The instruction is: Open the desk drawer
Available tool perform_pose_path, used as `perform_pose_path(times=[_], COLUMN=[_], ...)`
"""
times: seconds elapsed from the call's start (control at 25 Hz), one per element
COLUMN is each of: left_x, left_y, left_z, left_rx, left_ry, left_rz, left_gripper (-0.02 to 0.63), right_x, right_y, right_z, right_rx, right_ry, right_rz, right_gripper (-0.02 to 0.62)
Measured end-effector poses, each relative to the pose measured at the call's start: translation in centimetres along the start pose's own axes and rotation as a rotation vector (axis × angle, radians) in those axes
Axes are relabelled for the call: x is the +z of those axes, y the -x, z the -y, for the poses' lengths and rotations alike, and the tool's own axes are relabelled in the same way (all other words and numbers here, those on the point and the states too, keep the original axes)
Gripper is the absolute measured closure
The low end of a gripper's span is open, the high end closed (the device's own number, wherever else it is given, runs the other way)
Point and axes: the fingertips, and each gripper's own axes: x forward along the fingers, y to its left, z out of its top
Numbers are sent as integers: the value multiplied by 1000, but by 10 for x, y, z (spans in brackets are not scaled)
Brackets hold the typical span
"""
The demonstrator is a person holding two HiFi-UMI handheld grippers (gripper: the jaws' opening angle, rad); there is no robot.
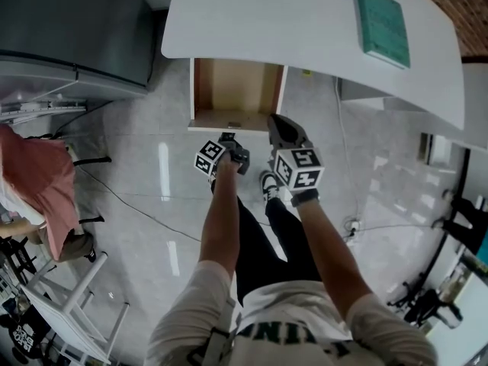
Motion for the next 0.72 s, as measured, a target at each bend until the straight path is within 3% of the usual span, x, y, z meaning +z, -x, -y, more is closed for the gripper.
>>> perform_pose_path(times=[0.08,0.24,0.36,0.52,0.72], left_x=[-2,-6,-8,0,16], left_y=[6,28,54,99,149], left_z=[-4,-8,4,45,124], left_rx=[16,54,69,71,34], left_ry=[-23,-77,-194,-376,-489], left_rz=[-11,-36,-85,-129,-89], left_gripper=[534,525,525,525,525], right_x=[1,4,4,17,52], right_y=[-1,2,9,25,57], right_z=[-1,-5,-11,-22,-30], right_rx=[-1,-1,-3,9,16], right_ry=[-10,-7,-6,-1,14], right_rz=[-1,-9,-26,-28,1], right_gripper=[601,601,601,601,601])
